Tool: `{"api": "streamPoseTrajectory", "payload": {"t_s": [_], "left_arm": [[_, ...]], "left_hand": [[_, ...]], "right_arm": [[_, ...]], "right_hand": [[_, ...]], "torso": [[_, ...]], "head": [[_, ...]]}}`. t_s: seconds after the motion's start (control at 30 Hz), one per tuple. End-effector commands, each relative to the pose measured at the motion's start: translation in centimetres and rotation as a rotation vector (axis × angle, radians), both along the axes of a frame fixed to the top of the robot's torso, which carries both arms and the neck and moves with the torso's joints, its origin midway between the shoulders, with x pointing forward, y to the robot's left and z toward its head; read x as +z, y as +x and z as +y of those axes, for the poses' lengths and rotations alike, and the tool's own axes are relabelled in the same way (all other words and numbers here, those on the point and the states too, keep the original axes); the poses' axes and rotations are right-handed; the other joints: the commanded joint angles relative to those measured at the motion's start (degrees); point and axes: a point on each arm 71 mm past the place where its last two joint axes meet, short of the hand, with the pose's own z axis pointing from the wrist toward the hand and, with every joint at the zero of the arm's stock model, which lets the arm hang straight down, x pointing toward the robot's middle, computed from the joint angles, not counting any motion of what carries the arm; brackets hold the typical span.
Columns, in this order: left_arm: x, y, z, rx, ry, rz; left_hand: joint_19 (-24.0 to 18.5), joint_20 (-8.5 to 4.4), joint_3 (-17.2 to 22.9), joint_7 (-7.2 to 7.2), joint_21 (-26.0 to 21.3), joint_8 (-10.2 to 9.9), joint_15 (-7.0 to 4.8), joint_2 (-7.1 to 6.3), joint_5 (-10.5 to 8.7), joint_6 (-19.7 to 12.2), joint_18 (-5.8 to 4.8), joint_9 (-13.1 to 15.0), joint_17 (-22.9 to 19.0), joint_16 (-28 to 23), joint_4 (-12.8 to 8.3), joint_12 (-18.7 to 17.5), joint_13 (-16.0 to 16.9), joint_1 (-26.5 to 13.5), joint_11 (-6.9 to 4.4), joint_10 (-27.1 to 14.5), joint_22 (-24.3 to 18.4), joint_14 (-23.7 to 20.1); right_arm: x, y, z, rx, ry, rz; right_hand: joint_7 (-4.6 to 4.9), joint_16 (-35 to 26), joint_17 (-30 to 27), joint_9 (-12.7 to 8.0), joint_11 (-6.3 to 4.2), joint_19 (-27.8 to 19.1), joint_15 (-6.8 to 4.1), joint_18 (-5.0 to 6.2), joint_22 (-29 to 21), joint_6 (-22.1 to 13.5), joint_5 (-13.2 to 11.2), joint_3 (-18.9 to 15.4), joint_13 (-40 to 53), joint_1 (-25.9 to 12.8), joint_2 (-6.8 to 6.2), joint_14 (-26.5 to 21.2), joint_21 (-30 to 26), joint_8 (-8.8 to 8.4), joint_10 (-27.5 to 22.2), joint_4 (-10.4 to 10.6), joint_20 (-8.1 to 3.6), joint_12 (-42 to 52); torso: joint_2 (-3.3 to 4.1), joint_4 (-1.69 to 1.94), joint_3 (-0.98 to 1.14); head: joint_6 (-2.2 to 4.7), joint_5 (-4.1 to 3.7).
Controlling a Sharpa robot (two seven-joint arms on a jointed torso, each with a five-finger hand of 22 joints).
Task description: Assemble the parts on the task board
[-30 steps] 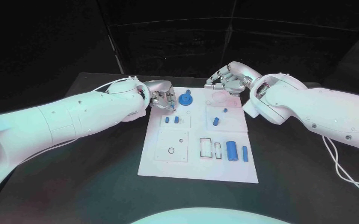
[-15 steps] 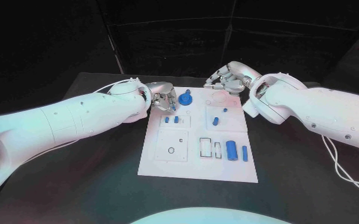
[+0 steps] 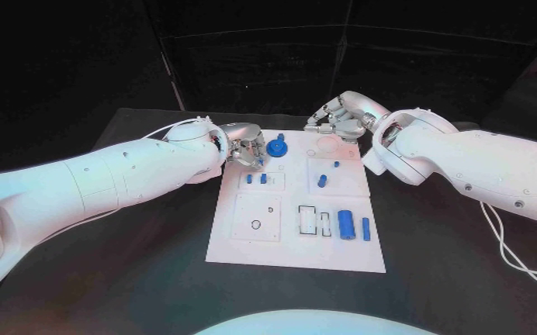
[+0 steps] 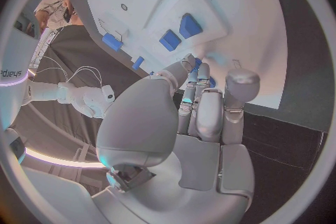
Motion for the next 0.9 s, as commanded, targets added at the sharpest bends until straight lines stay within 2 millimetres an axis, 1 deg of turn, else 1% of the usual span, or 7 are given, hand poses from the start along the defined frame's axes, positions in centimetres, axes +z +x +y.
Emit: {"api": "streamPoseTrajectory", "payload": {"t_s": [0.03,0.13,0.23,0.5,0.6,0.7,0.9], "left_arm": [[-0.09,0.00,-0.10,0.003,0.010,0.018],[-0.17,0.03,-0.06,0.007,0.017,0.025],[-0.25,0.05,0.00,0.009,0.023,0.033],[-0.32,0.04,0.16,0.011,0.029,0.040],[-0.29,0.04,0.12,0.009,0.025,0.036],[-0.26,0.07,0.11,0.009,0.022,0.031],[-0.19,0.18,0.20,0.013,0.013,0.022]], "left_hand": [[0.1,-0.13,0.3,-0.04,0.1,-0.3,-0.12,0.00,-0.02,0.4,-0.73,0.0,0.0,0.2,0.1,-0.3,-0.1,-0.5,-0.11,0.4,-0.1,0.8],[0.1,-0.13,0.3,-0.03,0.1,-0.3,-0.11,-0.07,-0.03,0.4,-0.71,-0.1,-0.2,0.1,0.1,-0.4,-0.1,-0.6,-0.09,0.4,-0.1,0.8],[-0.1,-0.08,0.4,0.09,-0.1,-0.7,-0.02,-0.28,-0.05,0.1,-0.70,-0.2,-0.3,0.1,0.1,-0.9,-0.1,-0.9,0.03,0.1,-0.2,0.7],[-0.4,0.35,-0.2,0.77,-0.4,-2.0,0.55,-1.79,-0.04,-1.2,-0.68,-0.8,-1.1,0.0,0.8,-2.4,-0.3,-2.6,0.77,-1.2,-0.3,0.4],[-0.4,0.53,-0.3,0.83,-0.6,-3.3,0.72,-2.31,-0.05,-3.1,-0.64,-1.4,-1.4,-0.1,0.8,-3.0,-0.3,-2.8,0.93,-1.7,-0.3,0.3],[-0.5,0.57,-0.4,0.83,-0.7,-5.1,0.64,-2.88,-0.06,-6.2,-0.55,-2.2,-1.7,-0.1,0.9,-3.6,-0.3,-3.1,0.77,-2.0,-0.3,0.3],[-0.6,0.56,-0.9,0.75,-0.9,-6.1,0.58,-3.47,-0.07,-7.8,-0.53,-2.3,-2.0,-0.1,1.2,-4.1,-0.3,-3.6,0.76,-2.3,-0.3,0.2]], "right_arm": [[0.18,-0.02,0.12,0.006,0.005,-0.010],[0.18,-0.02,0.11,0.006,0.005,-0.010],[0.18,-0.02,0.10,0.006,0.005,-0.010],[0.19,-0.02,0.04,0.004,0.005,-0.011],[0.19,-0.01,0.03,0.004,0.005,-0.011],[0.19,0.00,0.04,0.004,0.005,-0.011],[0.18,0.03,0.02,0.003,0.004,-0.011]], "right_hand": [[-0.15,-0.3,3.1,0.0,-0.34,-0.2,-0.39,0.57,0.1,0.1,0.4,-0.3,0.1,0.0,0.33,3.5,-0.2,0.21,0.0,-0.1,-0.20,0.0],[-0.15,-0.3,3.1,0.0,-0.34,-0.2,-0.39,0.57,0.1,0.1,0.4,-0.3,0.1,0.0,0.33,3.5,-0.2,0.21,0.0,-0.1,-0.20,0.0],[-0.15,-0.3,3.1,0.0,-0.34,-0.2,-0.39,0.57,0.1,0.1,0.4,-0.3,0.1,0.0,0.33,3.5,-0.2,0.21,0.0,-0.1,-0.20,0.0],[-0.15,-0.3,3.1,0.0,-0.34,-0.2,-0.39,0.57,0.1,0.1,0.4,-0.3,0.1,0.0,0.33,3.5,-0.2,0.21,0.0,-0.1,-0.20,0.0],[-0.15,-0.3,3.1,0.0,-0.34,-0.2,-0.39,0.57,0.1,0.1,0.4,-0.3,0.1,0.0,0.33,3.5,-0.2,0.21,0.0,-0.1,-0.20,0.0],[-0.15,-0.3,3.1,0.0,-0.34,-0.2,-0.39,0.57,0.1,0.1,0.4,-0.3,0.1,0.0,0.33,3.5,-0.2,0.21,0.0,-0.1,-0.20,0.0],[-0.15,-0.3,3.1,0.0,-0.34,-0.2,-0.39,0.57,0.1,0.1,0.4,-0.3,0.1,0.0,0.33,3.5,-0.2,0.21,0.0,-0.1,-0.20,0.0]], "torso": [[-0.01,-0.01,-0.02],[-0.01,0.06,-0.05],[-0.02,0.07,-0.01],[0.00,0.02,-0.08],[-0.02,0.07,-0.04],[-0.03,0.07,-0.02],[-0.02,0.09,-0.03]], "head": [[-0.23,-0.10],[-0.23,-0.13],[-0.21,-0.13],[-0.17,-0.16],[-0.18,-0.17],[-0.18,-0.19],[-0.20,-0.22]]}}
